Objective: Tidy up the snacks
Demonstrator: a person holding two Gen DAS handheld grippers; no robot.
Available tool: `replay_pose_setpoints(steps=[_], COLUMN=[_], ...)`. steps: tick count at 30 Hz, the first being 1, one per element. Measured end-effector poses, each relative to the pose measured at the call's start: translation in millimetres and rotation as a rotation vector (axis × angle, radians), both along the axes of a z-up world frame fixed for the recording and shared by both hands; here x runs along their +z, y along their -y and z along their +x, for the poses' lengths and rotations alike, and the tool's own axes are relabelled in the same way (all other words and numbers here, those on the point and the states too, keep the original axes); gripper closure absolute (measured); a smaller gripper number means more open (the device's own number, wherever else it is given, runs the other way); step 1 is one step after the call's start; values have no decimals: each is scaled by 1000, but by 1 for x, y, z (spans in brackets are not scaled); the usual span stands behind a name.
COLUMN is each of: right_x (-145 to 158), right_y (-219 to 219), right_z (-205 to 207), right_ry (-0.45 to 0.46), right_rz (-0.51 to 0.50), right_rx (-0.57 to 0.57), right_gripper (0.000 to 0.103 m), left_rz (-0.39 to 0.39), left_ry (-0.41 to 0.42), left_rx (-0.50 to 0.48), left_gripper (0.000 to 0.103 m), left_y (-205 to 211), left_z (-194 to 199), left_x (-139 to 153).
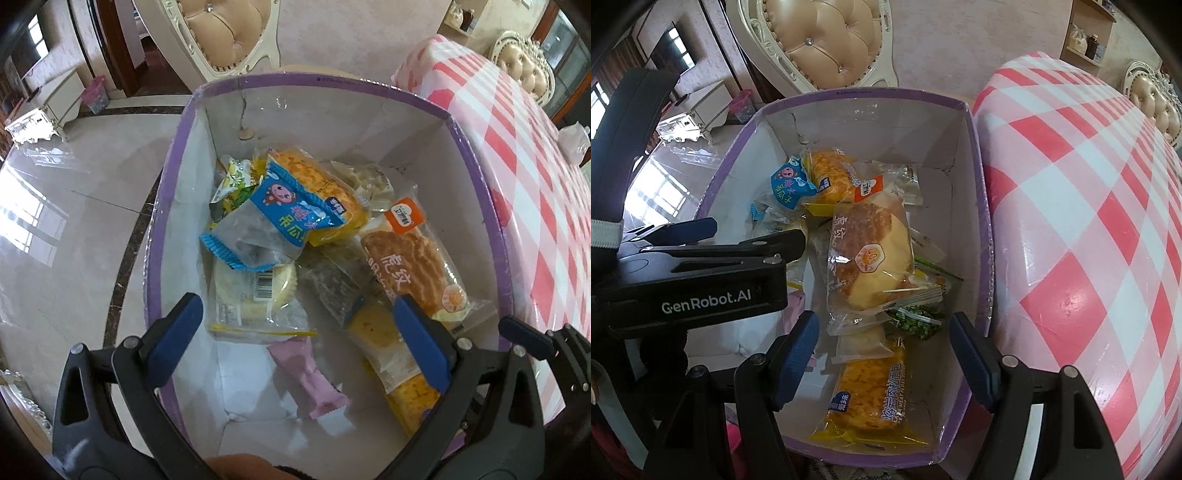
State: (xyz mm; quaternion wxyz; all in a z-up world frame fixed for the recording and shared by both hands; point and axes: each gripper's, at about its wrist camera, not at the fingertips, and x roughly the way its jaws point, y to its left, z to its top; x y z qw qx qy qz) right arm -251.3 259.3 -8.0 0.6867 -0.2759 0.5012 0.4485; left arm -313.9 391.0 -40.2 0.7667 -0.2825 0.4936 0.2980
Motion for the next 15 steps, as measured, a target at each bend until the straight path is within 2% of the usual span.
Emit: replay_pose_setpoints(steps=[2, 3, 5, 11, 15], right_x=[-1, -1, -1, -4, -4], right_y=[0, 0, 0, -1, 0], right_z=[0, -1, -1, 0, -1], right_ry=[1, -1, -3, -9, -9], right_rz=[-1, -1, -1, -3, -2], right_rx=[0, -1, 0, 0, 3], right_gripper=[30, 30, 30, 30, 30], left_rz=[16, 72, 130, 149, 157], left_ry=[13, 0, -17, -46, -55], left_rx=[12, 23, 36, 45, 35], left_gripper=[0, 0, 0, 6, 6], left_y=[0, 2, 4, 0, 2], left_z=[-2, -3, -4, -5, -4], left_x=[0, 1, 4, 2, 2])
